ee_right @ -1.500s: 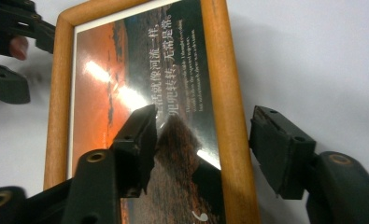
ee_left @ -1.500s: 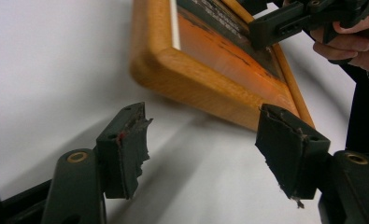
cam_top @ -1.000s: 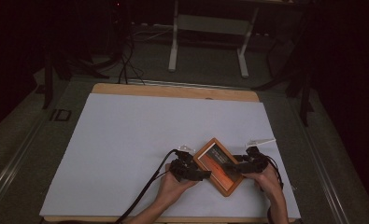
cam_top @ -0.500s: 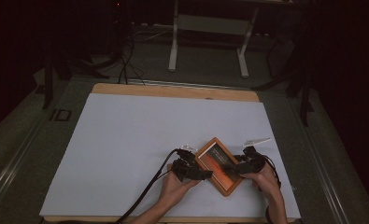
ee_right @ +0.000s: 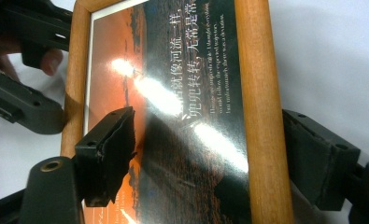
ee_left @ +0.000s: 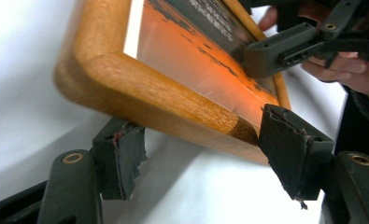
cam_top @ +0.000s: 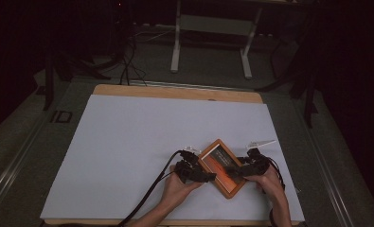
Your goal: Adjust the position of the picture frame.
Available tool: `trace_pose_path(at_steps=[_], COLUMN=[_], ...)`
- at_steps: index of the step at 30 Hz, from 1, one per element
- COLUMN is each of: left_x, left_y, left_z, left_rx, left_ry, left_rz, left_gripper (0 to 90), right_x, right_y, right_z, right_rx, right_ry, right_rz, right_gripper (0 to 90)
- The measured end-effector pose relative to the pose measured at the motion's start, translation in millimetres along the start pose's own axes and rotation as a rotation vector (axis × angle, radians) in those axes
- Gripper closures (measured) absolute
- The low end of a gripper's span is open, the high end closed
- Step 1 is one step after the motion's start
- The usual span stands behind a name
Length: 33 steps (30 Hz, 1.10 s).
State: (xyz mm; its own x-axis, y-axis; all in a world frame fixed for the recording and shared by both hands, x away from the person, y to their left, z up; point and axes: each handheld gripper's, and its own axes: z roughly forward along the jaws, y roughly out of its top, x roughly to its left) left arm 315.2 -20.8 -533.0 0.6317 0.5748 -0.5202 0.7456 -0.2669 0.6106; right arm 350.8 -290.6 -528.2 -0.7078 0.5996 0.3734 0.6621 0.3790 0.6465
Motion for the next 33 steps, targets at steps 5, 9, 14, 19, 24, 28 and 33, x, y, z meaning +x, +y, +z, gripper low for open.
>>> trace_pose_path(at_steps=[5, 9, 14, 19, 24, 28, 33], left_x=[3.9, 2.8, -7.6, -30.6, -33.9, -32.4, -33.0], left_y=[0.8, 1.1, 9.3, 17.4, 24.9, 31.8, 37.3], left_z=[5.0, 3.9, -13.6, -27.3, -41.9, -54.3, -69.6], left_rx=[-0.008, -0.019, -0.067, -0.023, -0.001, 0.015, 0.022], left_ry=[-0.049, -0.034, -0.022, 0.007, 0.007, 0.021, 0.027], left_rz=[-0.054, -0.07, 0.001, 0.147, 0.217, 0.274, 0.419], left_gripper=[30.4, 33.3, 48.2, 56.9, 60.3, 64.7, 68.5], right_x=[-0.5, 0.3, 4.1, 11.4, 15.1, 21.0, 31.7], right_y=[-0.3, 0.4, 2.4, 7.2, 8.9, 12.6, 19.1], right_z=[0.6, 0.4, -6.7, -11.9, -19.7, -19.4, -16.4], right_rx=[-0.001, 0.003, -0.029, -0.095, -0.142, -0.166, -0.189], right_ry=[0.008, 0.004, 0.038, 0.107, 0.108, 0.119, 0.135], right_rz=[0.0, -0.008, -0.024, -0.057, -0.086, -0.127, -0.182], right_gripper=[21.0, 20.8, 24.9, 29.4, 39.7, 44.2, 41.5])
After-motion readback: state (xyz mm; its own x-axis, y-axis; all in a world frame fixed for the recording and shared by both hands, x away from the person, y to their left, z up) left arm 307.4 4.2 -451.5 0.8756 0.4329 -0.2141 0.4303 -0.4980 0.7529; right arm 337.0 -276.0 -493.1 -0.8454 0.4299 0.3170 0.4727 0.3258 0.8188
